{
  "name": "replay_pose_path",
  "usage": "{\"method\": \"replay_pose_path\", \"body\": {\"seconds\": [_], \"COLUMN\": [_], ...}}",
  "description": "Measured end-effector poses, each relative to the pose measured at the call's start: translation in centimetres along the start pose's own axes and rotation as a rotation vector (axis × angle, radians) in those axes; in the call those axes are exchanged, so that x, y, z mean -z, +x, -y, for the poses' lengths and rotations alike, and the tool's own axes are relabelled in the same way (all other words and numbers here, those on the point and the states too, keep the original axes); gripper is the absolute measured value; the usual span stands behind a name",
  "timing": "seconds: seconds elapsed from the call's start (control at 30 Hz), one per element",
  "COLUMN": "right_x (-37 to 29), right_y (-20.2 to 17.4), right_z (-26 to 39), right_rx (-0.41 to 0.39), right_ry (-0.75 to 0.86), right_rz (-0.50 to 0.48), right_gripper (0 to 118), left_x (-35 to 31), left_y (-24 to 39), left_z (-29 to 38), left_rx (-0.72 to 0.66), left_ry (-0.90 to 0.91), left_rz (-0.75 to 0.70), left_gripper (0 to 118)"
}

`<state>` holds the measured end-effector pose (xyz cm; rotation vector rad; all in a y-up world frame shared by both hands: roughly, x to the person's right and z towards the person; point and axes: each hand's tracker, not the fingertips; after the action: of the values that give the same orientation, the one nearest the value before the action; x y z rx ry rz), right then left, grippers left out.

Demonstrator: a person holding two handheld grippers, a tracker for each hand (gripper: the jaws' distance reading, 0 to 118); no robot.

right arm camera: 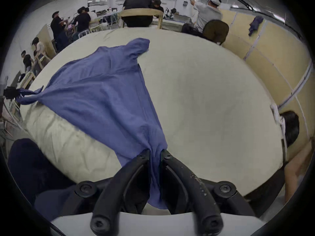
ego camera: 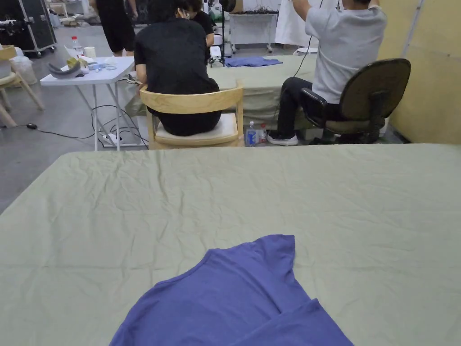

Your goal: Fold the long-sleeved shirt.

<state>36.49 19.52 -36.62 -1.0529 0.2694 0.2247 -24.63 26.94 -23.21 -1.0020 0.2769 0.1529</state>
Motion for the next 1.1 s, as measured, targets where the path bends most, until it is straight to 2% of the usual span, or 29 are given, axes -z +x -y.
{"method": "replay_pose_path", "body": {"seconds": [0.1,0.17,0.2,0.23,0.27,0.3,0.33,0.37,0.4,0.5,0.53,0.57,0.6,0.63,0.67,0.7,0.77,0.87,1.0,1.03,1.07,1.1], "right_x": [0.4,0.5,0.4,0.3,0.2,0.0,-0.2,-1.2,-1.4,-1.1,-1.1,-1.4,-1.8,-2.0,-1.9,-2.3,-2.4,-2.7,-3.4,-3.5,-3.7,-3.8], "right_y": [0.2,0.4,0.5,0.6,0.5,0.4,0.5,0.4,0.5,0.3,0.2,0.1,-0.2,-0.3,-0.6,-0.8,-1.6,-1.3,-1.3,-1.4,-1.4,-1.4], "right_z": [1.2,1.4,1.2,1.0,0.8,0.6,0.6,0.4,0.3,0.5,0.6,0.9,1.2,1.4,1.6,2.1,2.3,2.1,1.1,0.9,0.7,0.5], "right_rx": [0.032,0.094,0.12,0.124,0.115,0.101,0.083,0.065,0.044,0.061,0.068,0.077,0.086,0.094,0.093,0.102,0.086,0.135,0.157,0.16,0.166,0.174], "right_ry": [-0.014,-0.009,-0.012,-0.015,-0.014,0.002,0.032,0.099,0.113,0.07,0.057,0.044,0.051,0.066,0.066,0.085,0.084,0.089,0.125,0.131,0.138,0.144], "right_rz": [0.0,-0.032,-0.054,-0.055,-0.031,0.017,0.068,0.081,0.048,0.056,0.063,0.053,0.016,-0.003,0.016,0.079,0.025,-0.024,-0.02,-0.021,-0.022,-0.027], "right_gripper": [14,16,19,42,74,108,118,115,114,116,110,91,56,3,3,3,3,3,3,3,3,3], "left_x": [0.1,-0.1,-0.2,-0.5,-0.7,-1.1,-2.3,-2.6,-3.0,-3.7,-3.8,-3.3,-3.2,-3.1,-2.8,-3.2,-2.9,-2.0,0.7,1.8,3.3,5.3], "left_y": [0.0,-0.2,-0.3,-0.3,0.0,0.5,0.7,1.1,1.7,3.4,3.9,3.8,4.2,4.7,5.4,6.0,6.5,6.5,8.1,8.7,9.3,10.2], "left_z": [1.6,1.9,1.9,1.8,1.7,1.9,1.7,1.4,1.4,2.1,2.3,3.2,3.6,3.9,4.4,5.0,5.0,4.4,-1.5,-3.2,-5.2,-7.4], "left_rx": [-0.003,-0.051,-0.087,-0.094,-0.081,-0.067,-0.048,-0.024,-0.024,-0.019,-0.023,-0.025,-0.018,-0.01,-0.01,-0.012,-0.004,-0.019,0.051,0.06,0.071,0.079], "left_ry": [-0.019,-0.019,0.001,0.01,0.014,0.036,0.11,0.152,0.169,0.154,0.139,0.104,0.069,0.055,0.053,0.059,0.03,0.026,0.102,0.108,0.116,0.115], "left_rz": [0.006,0.03,0.068,0.073,0.059,0.025,0.003,0.02,0.045,0.071,0.091,0.121,0.146,0.14,0.118,0.103,0.177,0.181,0.146,0.145,0.146,0.157], "left_gripper": [3,4,13,51,95,118,110,106,107,113,110,95,62,0,2,1,1,1,2,15,40,76]}}
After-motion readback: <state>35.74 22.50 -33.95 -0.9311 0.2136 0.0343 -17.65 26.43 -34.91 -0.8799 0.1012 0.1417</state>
